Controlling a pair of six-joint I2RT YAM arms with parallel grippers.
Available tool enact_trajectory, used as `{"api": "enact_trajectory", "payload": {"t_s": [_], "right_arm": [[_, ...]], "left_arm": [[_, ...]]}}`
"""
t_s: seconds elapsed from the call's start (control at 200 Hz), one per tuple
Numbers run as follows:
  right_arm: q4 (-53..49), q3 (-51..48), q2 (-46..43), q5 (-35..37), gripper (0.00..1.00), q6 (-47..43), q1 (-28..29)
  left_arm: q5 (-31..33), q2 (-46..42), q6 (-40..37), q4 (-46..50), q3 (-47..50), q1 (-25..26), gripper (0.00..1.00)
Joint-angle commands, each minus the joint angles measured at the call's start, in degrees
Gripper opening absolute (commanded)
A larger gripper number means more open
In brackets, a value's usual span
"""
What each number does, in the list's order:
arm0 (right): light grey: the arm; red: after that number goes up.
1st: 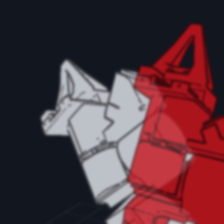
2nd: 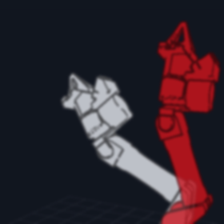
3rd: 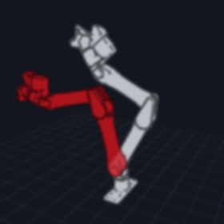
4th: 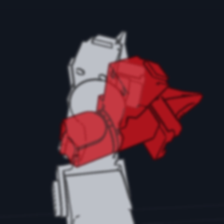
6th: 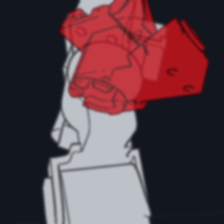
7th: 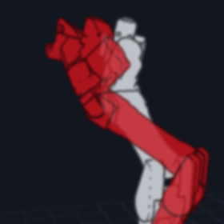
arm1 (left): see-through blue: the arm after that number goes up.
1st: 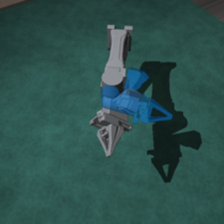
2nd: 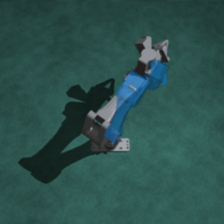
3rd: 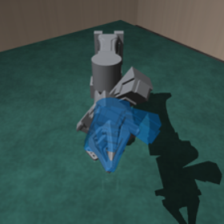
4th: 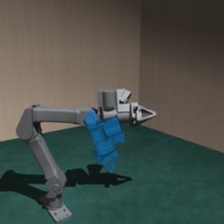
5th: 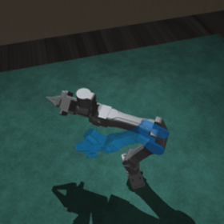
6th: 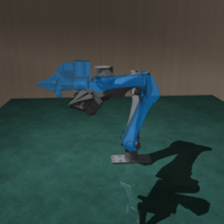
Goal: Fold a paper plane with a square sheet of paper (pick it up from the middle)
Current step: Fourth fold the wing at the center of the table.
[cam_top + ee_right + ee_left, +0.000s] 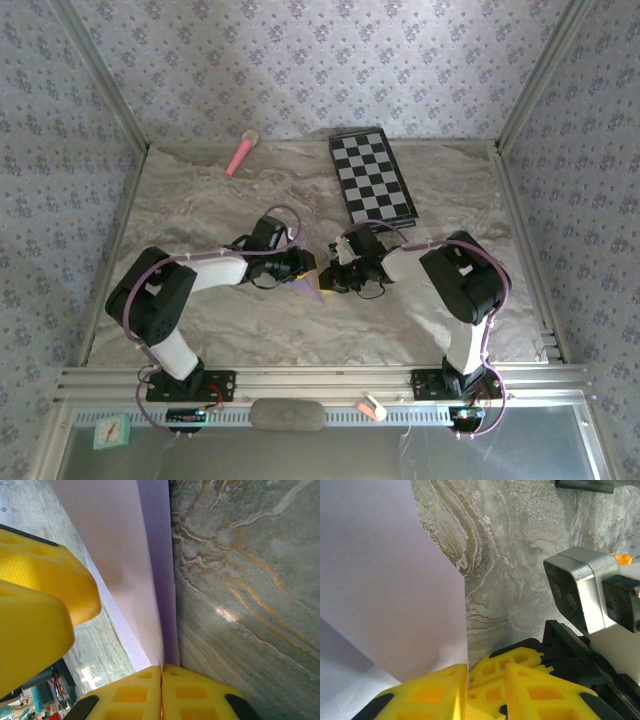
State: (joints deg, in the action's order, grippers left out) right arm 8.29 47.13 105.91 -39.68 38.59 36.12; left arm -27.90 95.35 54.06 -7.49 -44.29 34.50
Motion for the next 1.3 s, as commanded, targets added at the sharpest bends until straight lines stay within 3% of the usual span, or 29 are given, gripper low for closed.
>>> {"api": "enact_trajectory", "payload": {"t_s": [0.0,0.795,1.294], "right_arm": [[-7.9,-1.8,3.8,4.2,0.08,-0.3,0.2],[-8.8,-1.6,3.3,3.7,0.10,-0.7,0.2],[-12.3,-1.0,-3.1,-3.2,0.17,-1.6,1.0]], "left_arm": [[-1.0,1.5,-0.5,-1.3,0.8,-0.1,0.27],[0.0,5.5,-0.8,0.1,0.7,0.0,0.26],[1.8,5.7,-0.8,2.1,0.9,-0.1,0.25]]}}
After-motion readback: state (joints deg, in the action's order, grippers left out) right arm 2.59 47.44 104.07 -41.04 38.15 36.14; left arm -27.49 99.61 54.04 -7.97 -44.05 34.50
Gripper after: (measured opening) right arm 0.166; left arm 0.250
